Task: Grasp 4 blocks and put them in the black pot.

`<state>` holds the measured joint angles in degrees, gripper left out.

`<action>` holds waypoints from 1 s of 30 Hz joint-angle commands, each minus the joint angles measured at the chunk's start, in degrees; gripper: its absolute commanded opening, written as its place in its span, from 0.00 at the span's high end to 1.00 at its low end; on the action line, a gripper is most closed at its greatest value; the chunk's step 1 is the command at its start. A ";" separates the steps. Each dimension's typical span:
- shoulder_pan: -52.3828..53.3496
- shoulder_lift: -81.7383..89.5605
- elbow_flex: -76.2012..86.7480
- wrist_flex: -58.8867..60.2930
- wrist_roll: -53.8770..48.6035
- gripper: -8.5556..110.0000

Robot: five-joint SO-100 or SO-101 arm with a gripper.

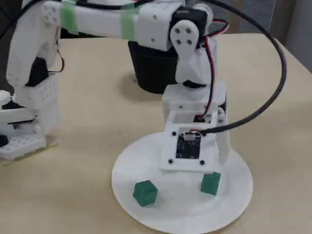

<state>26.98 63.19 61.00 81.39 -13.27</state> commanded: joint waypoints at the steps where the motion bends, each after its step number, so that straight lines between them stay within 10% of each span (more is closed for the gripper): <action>1: 0.35 -0.53 -3.16 1.23 -0.53 0.75; 30: -0.62 -24.52 -33.49 8.09 5.10 0.89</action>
<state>26.72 38.85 32.43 88.77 -9.32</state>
